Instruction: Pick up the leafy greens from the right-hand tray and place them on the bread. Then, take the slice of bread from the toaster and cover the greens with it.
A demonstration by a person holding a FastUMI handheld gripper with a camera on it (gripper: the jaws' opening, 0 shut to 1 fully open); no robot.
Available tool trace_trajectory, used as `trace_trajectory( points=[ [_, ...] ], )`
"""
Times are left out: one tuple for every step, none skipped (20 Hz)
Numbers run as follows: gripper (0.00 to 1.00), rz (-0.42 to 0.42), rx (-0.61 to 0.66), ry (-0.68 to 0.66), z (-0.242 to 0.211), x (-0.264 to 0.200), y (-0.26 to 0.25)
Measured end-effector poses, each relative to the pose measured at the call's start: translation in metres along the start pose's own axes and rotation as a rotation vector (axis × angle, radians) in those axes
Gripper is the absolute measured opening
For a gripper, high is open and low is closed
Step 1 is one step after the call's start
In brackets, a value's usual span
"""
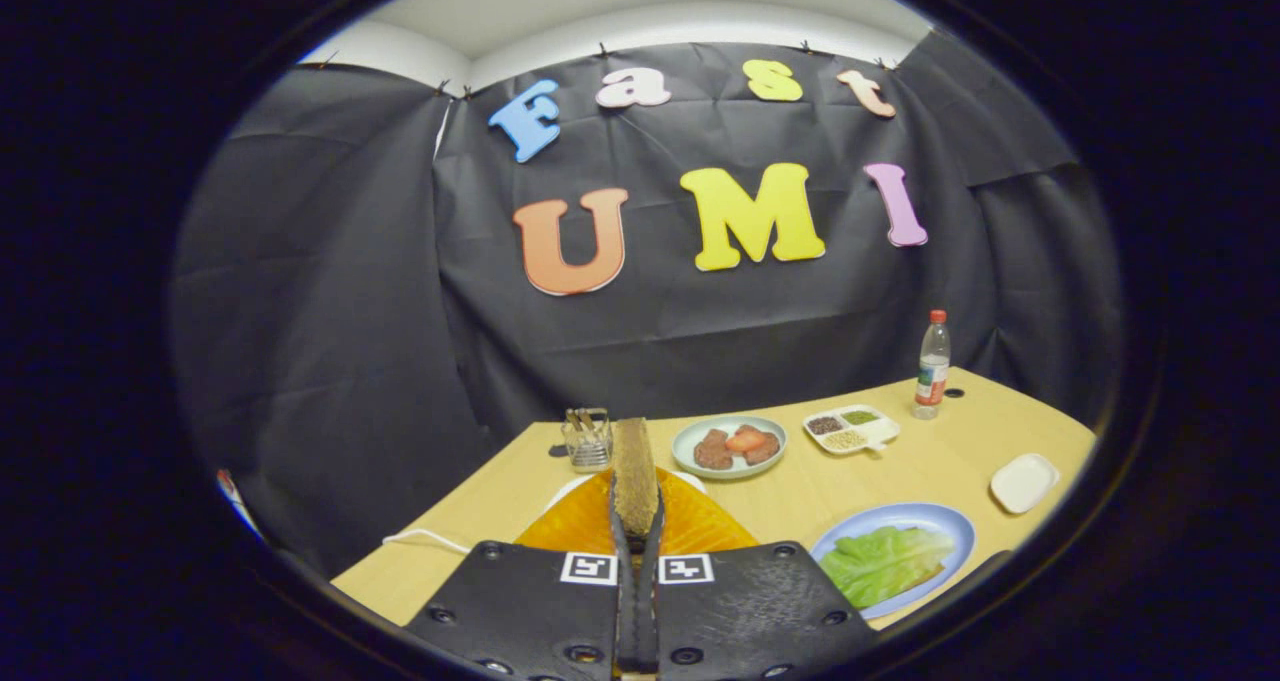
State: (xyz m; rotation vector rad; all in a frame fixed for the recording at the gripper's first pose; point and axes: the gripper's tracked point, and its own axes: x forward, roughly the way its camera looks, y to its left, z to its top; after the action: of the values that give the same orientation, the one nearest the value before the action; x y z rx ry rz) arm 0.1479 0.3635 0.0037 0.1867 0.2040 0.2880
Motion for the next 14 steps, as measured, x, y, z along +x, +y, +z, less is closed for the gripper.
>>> trace_trajectory(
  points=[
    [0.01, 0.020, 0.024, -0.018, 0.009, -0.006, 0.003],
    [0.01, 0.029, 0.034, -0.044, 0.020, -0.012, 0.004],
    [0.00, 0.037, 0.042, -0.068, 0.031, -0.021, 0.004],
    [0.00, 0.051, 0.050, -0.087, 0.040, -0.027, 0.006],
    [0.00, 0.062, 0.064, -0.103, 0.046, -0.034, 0.007],
    [0.00, 0.068, 0.070, -0.115, 0.052, -0.040, 0.006],
    [0.00, 0.068, 0.072, -0.126, 0.057, -0.045, 0.001],
    [0.00, 0.064, 0.075, -0.134, 0.061, -0.049, -0.005],
    [0.00, 0.057, 0.082, -0.137, 0.061, -0.053, -0.013],
    [0.00, 0.043, 0.087, -0.137, 0.062, -0.054, -0.025],
    [0.00, 0.025, 0.090, -0.137, 0.062, -0.054, -0.041],
    [0.00, 0.005, 0.094, -0.133, 0.061, -0.054, -0.057],
    [0.00, -0.014, 0.098, -0.124, 0.057, -0.055, -0.073],
    [0.00, -0.034, 0.103, -0.118, 0.053, -0.056, -0.089]
  ],
)
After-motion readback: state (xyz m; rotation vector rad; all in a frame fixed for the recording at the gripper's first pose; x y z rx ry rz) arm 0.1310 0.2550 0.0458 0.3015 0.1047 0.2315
